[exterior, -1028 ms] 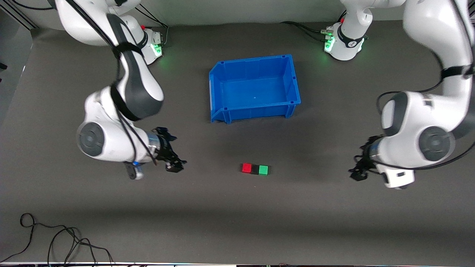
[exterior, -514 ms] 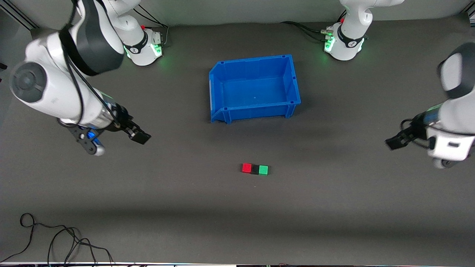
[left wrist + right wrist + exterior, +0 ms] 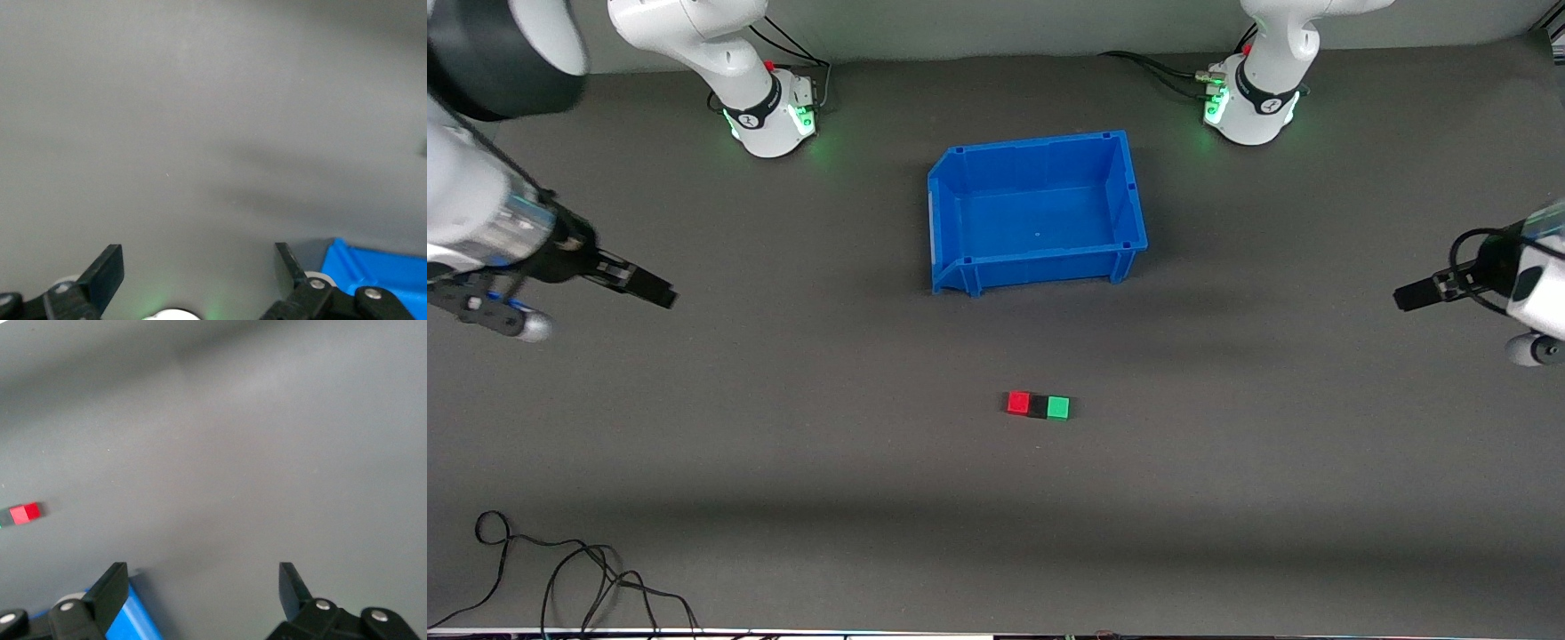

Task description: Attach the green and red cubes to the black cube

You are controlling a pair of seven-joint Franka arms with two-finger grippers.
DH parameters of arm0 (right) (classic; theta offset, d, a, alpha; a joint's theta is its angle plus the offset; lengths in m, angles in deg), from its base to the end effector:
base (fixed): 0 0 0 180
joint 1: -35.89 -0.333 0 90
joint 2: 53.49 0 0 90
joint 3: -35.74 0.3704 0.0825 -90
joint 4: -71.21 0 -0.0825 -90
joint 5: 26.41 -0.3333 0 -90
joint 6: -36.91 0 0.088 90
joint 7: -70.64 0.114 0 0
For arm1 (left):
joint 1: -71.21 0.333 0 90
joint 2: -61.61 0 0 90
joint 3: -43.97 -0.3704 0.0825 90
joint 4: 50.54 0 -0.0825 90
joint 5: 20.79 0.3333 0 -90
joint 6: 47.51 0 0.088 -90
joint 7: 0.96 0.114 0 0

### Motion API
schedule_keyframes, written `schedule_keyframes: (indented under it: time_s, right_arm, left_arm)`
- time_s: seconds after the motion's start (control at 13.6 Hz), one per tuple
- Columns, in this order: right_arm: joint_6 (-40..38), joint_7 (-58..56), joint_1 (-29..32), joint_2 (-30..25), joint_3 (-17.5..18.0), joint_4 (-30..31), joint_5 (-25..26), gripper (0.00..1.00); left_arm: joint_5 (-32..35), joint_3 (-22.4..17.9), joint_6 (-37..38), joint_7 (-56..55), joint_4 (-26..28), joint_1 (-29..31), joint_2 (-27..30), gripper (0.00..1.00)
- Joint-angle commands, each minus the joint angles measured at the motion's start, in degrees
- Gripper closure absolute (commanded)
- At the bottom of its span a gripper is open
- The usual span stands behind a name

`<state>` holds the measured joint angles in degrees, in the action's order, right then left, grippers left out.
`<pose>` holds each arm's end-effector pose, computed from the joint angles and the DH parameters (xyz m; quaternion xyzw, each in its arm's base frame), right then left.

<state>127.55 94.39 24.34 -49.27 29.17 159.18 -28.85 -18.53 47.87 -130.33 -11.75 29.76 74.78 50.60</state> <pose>0.5278 0.0537 0.6500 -0.9863 0.1634 0.0171 0.0132 0.5569 0.0062 0.6302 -0.9929 -0.0921 0.0722 0.0203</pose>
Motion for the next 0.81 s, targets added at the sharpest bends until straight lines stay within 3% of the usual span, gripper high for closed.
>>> schedule_keyframes:
  time_s: [0.0, 0.15, 0.44, 0.59, 0.73]
  right_arm:
    - [-1.1, -9.8, 6.1, -2.7, 3.8, 1.6, 1.6, 0.0]
    - [-1.8, -15.5, 6.1, -3.7, 2.7, 1.4, 2.0, 0.0]
    - [-1.8, -22.1, 6.1, -4.1, 1.2, 1.5, 2.2, 0.0]
    - [-1.8, -22.3, 9.3, -4.1, 2.7, 1.4, 1.7, 0.0]
    - [-1.8, -22.4, 12.2, -4.1, 5.3, 1.3, 1.6, 0.0]
  left_arm:
    - [-0.9, 0.8, 1.3, 7.8, 1.9, 2.2, 4.9, 0.0]
    - [-0.7, 0.8, -0.7, 10.0, 6.7, 2.0, 9.5, 0.0]
    - [-0.9, 1.3, -2.2, 12.5, 9.0, -0.3, 11.1, 0.0]
    - [-0.9, 1.3, -7.3, 12.5, 14.9, -0.4, 14.2, 0.0]
    - [-0.9, 1.3, -7.5, 12.5, 15.1, -0.6, 14.1, 0.0]
